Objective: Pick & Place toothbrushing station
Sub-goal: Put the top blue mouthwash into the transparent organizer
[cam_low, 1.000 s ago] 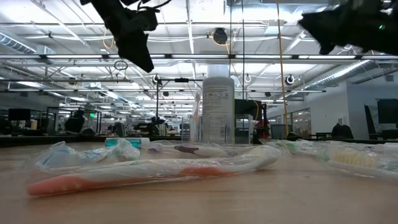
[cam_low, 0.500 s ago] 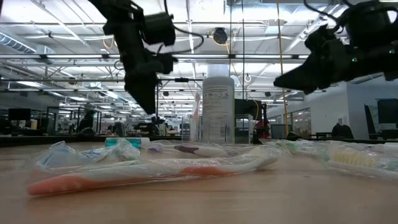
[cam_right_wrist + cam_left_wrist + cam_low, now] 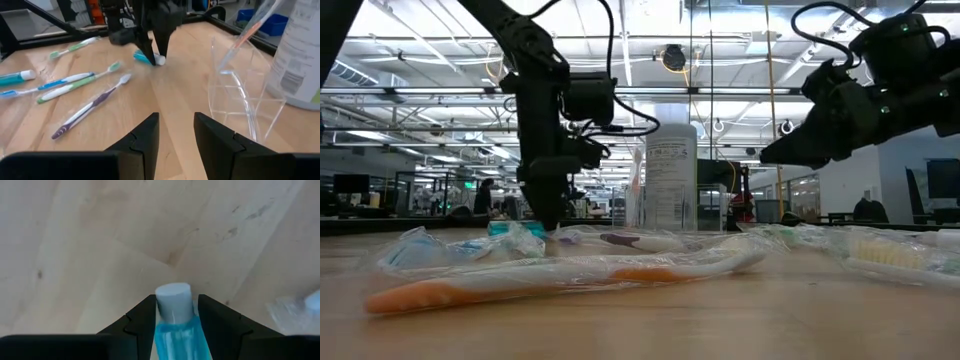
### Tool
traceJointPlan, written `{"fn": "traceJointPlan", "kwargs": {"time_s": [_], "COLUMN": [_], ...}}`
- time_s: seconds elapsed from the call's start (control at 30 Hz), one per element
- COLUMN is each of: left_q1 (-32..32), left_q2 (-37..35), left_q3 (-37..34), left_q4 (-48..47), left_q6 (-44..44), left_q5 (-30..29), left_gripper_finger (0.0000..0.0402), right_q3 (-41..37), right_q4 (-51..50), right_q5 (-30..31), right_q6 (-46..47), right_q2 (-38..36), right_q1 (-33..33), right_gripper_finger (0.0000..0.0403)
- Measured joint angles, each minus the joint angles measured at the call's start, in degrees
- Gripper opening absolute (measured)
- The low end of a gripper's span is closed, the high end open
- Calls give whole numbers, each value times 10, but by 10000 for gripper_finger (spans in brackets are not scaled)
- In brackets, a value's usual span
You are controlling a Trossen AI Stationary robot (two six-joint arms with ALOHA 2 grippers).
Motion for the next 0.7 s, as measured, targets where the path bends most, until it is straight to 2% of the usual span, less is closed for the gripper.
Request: {"fn": "traceJointPlan", "kwargs": {"time_s": [0.2,0.43,0.57,0.63,0.7], "left_q1": [0,-1,-2,-6,-10], "left_q2": [16,13,-2,-23,-42], "left_q3": [3,6,26,43,46], "left_q4": [5,2,4,51,140], "left_q6": [-5,-20,-23,-17,-12], "left_q5": [1,3,7,8,9], "left_gripper_finger": [148,83,85,96,103], "right_q3": [0,0,1,1,1], "right_q4": [18,17,17,17,17], "right_q5": [0,0,0,0,0], "right_q6": [-12,-11,-11,-11,-10], "right_q2": [0,0,0,0,0], "right_q1": [-1,-24,-38,-45,-51], "right_gripper_finger": [114,114,114,114,114]}}
